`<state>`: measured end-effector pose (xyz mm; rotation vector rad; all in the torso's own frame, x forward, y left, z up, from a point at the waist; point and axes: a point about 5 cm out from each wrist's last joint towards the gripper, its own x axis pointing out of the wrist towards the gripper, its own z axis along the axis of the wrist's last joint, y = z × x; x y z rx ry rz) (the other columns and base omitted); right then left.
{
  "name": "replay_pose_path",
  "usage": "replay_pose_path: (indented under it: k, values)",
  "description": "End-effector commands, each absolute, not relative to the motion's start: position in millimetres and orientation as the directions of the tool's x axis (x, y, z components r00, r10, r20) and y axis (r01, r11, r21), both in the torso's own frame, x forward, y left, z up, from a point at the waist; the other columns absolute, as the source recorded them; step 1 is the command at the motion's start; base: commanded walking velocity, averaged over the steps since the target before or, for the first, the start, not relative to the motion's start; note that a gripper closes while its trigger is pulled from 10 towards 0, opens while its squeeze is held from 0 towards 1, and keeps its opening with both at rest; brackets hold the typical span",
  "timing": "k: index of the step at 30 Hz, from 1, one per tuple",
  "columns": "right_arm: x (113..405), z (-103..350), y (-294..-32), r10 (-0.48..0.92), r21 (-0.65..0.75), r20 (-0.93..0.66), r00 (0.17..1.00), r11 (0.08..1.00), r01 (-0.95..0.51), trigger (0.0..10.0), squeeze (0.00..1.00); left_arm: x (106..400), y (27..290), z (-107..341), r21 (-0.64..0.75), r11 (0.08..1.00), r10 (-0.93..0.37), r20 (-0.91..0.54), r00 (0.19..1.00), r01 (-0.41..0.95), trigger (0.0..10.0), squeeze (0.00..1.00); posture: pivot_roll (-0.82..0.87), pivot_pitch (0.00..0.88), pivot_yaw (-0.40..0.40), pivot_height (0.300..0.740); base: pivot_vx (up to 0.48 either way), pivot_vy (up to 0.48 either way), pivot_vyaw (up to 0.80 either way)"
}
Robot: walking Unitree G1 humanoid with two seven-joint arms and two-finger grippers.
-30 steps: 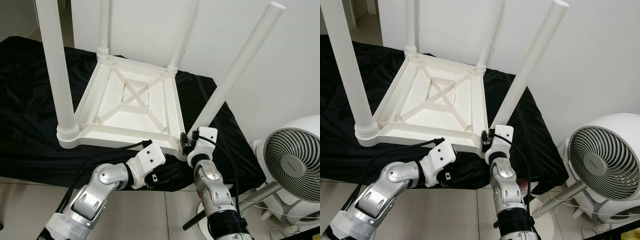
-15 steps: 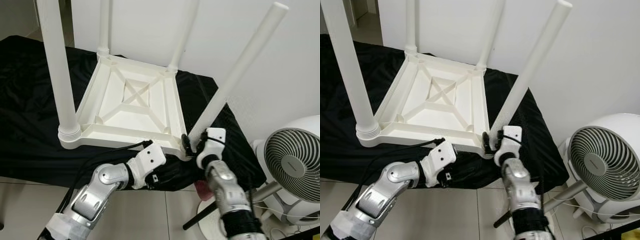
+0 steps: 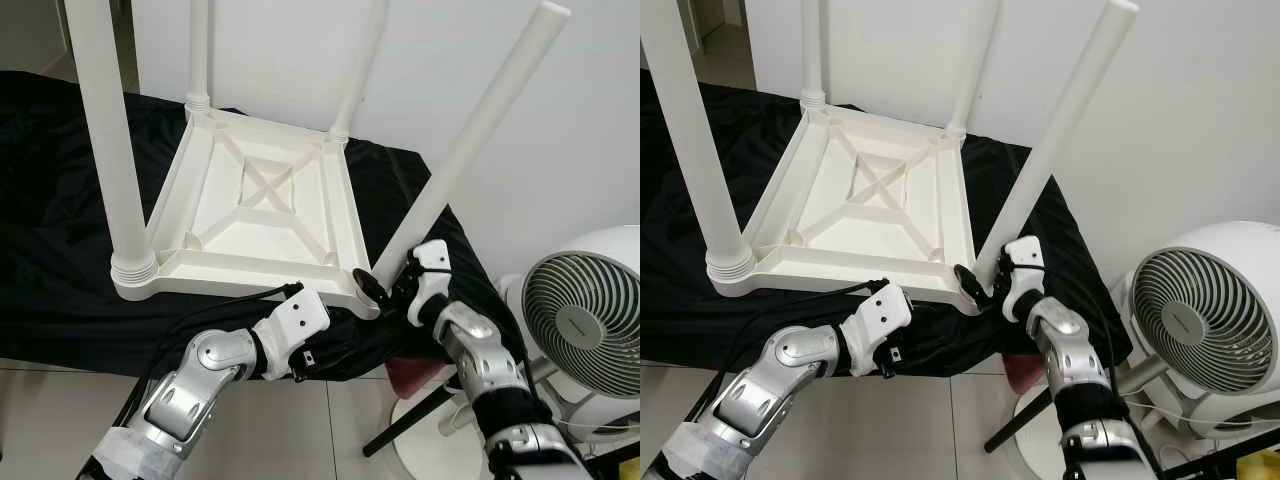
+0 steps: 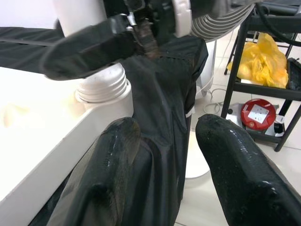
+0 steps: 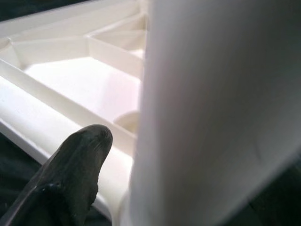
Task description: Building children table
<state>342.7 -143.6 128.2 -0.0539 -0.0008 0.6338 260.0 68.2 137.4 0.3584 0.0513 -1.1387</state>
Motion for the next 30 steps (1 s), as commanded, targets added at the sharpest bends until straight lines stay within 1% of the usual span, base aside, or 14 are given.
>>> replay_pose_path:
  k: [1, 3, 5, 6, 7, 8, 9, 13, 20, 21, 23, 26, 29, 30]
  values:
    - [342.5, 123.0, -145.2, 0.606, -0.054, -0.039, 0.795, 0.793, -0.607, 10.0, 0.0, 259.8, 62.7, 137.8, 0.258, 0.36, -0.885, -0.21, 0.416, 0.896, 10.0, 0.0, 0.14, 0.0, -0.218, 0.74, 0.0, 0.0, 0.0]
    - [344.7, 122.3, -142.4, 0.619, -0.055, -0.042, 0.784, 0.782, -0.62, 10.0, 0.0, 260.7, 62.2, 137.7, 0.258, 0.366, -0.883, -0.207, 0.421, 0.894, 10.0, 0.0, 0.14, 0.0, -0.221, 0.74, 0.0, 0.0, 0.0]
    - [347.5, 120.3, -137.3, 0.635, -0.074, -0.054, 0.771, 0.767, -0.637, 7.7, 0.0, 262.4, 60.7, 138.2, 0.258, 0.383, -0.879, -0.192, 0.436, 0.887, 10.0, 0.0, 0.15, 0.0, -0.223, 0.74, 0.0, 0.0, 0.0]
    - [347.5, 120.3, -137.3, 0.635, -0.074, -0.054, 0.771, 0.767, -0.637, 7.7, 0.0, 262.4, 60.7, 138.2, 0.258, 0.383, -0.879, -0.192, 0.436, 0.887, 10.0, 0.0, 0.15, 0.0, -0.223, 0.74, 0.0, 0.0, 0.0]
    - [348.0, 118.9, -135.1, 0.641, -0.076, -0.061, 0.765, 0.761, -0.644, 2.5, 0.0, 263.7, 59.4, 138.8, 0.26, 0.398, -0.875, -0.18, 0.449, 0.88, 10.0, 0.0, 0.15, 0.0, -0.225, 0.74, 0.0, 0.0, 0.0]
    - [348.0, 118.9, -135.1, 0.641, -0.076, -0.061, 0.765, 0.761, -0.644, 2.5, 0.0, 263.7, 59.4, 138.8, 0.26, 0.398, -0.875, -0.18, 0.449, 0.88, 10.0, 0.0, 0.15, 0.0, -0.225, 0.74, 0.0, 0.0, 0.0]
    - [347.5, 114.7, -132.3, 0.653, -0.068, -0.078, 0.753, 0.75, -0.658, 0.0, 0.0, 266.1, 56.4, 140.8, 0.254, 0.435, -0.865, -0.146, 0.479, 0.864, 10.0, 0.0, 0.16, 0.0, -0.231, 0.74, 0.0, 0.0, 0.0]
    - [343.6, 108.8, -131.1, 0.675, -0.045, -0.088, 0.732, 0.732, -0.68, 0.0, 0.0, 265.3, 54.6, 139.7, 0.252, 0.449, -0.86, -0.137, 0.491, 0.857, 10.0, 0.0, 0.16, 0.0, -0.232, 0.74, 0.0, 0.0, 0.0]
    - [341.7, 100.6, -135.1, 0.66, -0.039, -0.106, 0.744, 0.745, -0.666, 0.0, 0.0, 264.0, 55.5, 138.9, 0.249, 0.447, -0.861, -0.14, 0.488, 0.859, 10.0, 0.0, 0.16, 0.0, -0.234, 0.74, 0.0, 0.0, 0.0]
    - [341.8, 99.7, -136.5, 0.655, -0.028, -0.107, 0.748, 0.75, -0.66, 10.0, 0.0, 264.4, 56.1, 139.2, 0.251, 0.446, -0.862, -0.14, 0.488, 0.859, 10.0, 0.0, 0.15, 0.0, -0.23, 0.74, 0.0, 0.0, 0.0]
    - [341.9, 99.3, -137.3, 0.651, -0.021, -0.107, 0.752, 0.754, -0.656, 10.0, 0.0, 264.5, 56.4, 139.4, 0.252, 0.445, -0.862, -0.14, 0.487, 0.859, 10.0, 0.0, 0.15, 0.0, -0.23, 0.74, 0.0, 0.0, 0.0]
    - [344.6, 100.6, -143.3, 0.581, -0.027, -0.099, 0.808, 0.81, -0.585, 10.0, 0.0, 265.0, 57.4, 139.2, 0.254, 0.44, -0.864, -0.143, 0.483, 0.861, 10.0, 0.0, 0.14, 0.0, -0.225, 0.74, 0.0, 0.0, 0.0]
    - [346.1, 100.9, -145.1, 0.544, -0.029, -0.099, 0.833, 0.835, -0.549, 10.0, 0.0, 265.0, 57.7, 138.9, 0.255, 0.439, -0.864, -0.143, 0.482, 0.862, 10.0, 0.0, 0.14, 0.0, -0.225, 0.74, 0.0, 0.0, 0.0]
    - [347.4, 100.6, -145.4, 0.485, -0.003, -0.096, 0.869, 0.873, -0.488, 10.0, 0.0, 265.4, 57.8, 138.5, 0.256, 0.438, -0.864, -0.145, 0.483, 0.861, 10.0, 0.0, 0.14, 0.0, -0.225, 0.74, 0.0, 0.0, 0.0]
